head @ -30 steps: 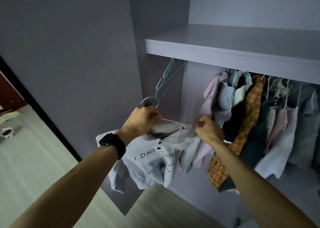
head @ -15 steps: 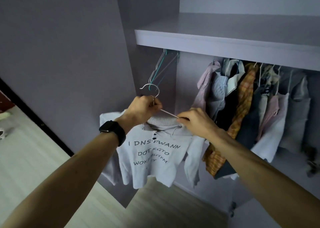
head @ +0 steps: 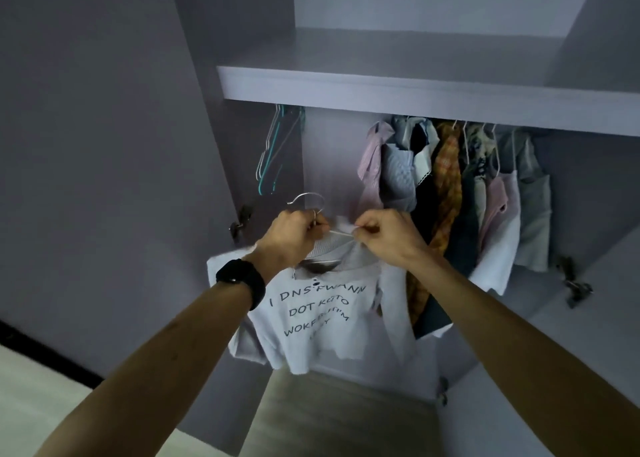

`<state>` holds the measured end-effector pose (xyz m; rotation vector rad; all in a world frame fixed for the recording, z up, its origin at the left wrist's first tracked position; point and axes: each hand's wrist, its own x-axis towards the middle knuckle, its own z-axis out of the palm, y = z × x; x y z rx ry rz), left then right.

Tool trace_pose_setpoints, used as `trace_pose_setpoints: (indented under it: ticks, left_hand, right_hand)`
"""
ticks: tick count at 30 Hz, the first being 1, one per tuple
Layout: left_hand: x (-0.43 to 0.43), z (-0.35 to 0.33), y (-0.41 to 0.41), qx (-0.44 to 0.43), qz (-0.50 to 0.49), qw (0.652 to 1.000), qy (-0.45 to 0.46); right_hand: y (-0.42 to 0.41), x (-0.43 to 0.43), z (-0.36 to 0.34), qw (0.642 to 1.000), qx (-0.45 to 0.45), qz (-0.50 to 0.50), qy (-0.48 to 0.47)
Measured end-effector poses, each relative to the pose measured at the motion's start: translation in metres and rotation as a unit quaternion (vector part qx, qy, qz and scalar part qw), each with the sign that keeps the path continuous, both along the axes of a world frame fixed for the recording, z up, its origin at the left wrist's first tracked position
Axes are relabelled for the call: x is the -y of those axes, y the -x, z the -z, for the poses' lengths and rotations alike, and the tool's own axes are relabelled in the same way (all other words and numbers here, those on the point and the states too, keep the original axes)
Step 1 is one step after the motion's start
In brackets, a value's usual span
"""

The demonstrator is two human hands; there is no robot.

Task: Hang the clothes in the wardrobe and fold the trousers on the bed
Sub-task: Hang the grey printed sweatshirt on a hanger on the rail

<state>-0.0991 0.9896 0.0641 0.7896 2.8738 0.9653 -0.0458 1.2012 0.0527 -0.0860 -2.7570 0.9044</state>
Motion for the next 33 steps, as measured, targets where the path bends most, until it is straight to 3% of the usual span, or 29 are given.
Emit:
trace_pose_setpoints:
  ticks: [2,4,6,9,11,15,19,22,26,30,33]
  left_hand:
    - [0.009,-0.005,0.015,0.007,0.004,1.0,-0.023]
    - [0.016,-0.011,0.028,0.004,0.027,0.999,-0.02]
    - [0.02,-0.015,0.036,0.009,0.045,0.998,-0.032]
    - [0.023,-0.018,0.051,0.027,0.074,0.995,-0.058]
    - [0.023,-0.017,0.057,0.038,0.098,0.992,-0.064]
    - [0.019,-0.012,0.06,0.04,0.12,0.99,-0.07]
    - [0.015,-0.01,0.06,0.049,0.13,0.99,-0.032]
    - [0.023,-0.014,0.067,0.028,0.14,0.987,0.071]
    - [0.039,-0.035,0.094,-0.106,0.114,0.973,0.172]
    - [0.051,-0.071,0.126,-0.31,0.031,0.939,0.143]
    - [0.055,-0.093,0.152,-0.406,0.008,0.904,0.134]
  right_hand:
    - [0.003,-0.001,0.001,0.997,0.04,0.012,-0.06]
    - [-0.002,-0.005,0.002,0.996,0.068,0.025,-0.053]
    - [-0.008,-0.006,0.005,0.998,0.038,-0.008,-0.045]
    - [-0.005,0.003,0.012,0.991,0.037,-0.054,-0.117]
    - [-0.002,0.008,0.015,0.984,0.047,-0.039,-0.166]
    - [-0.012,0.016,0.014,0.986,0.024,-0.043,-0.159]
    - [-0.026,0.028,0.018,0.986,0.02,-0.02,-0.164]
    - [-0.034,0.037,0.02,0.991,0.067,0.002,-0.113]
    - [-0.015,0.052,0.014,0.991,0.104,0.076,0.018]
    - [0.035,0.062,0.002,0.972,0.137,0.142,0.131]
    - [0.068,0.06,-0.001,0.957,0.129,0.167,0.2]
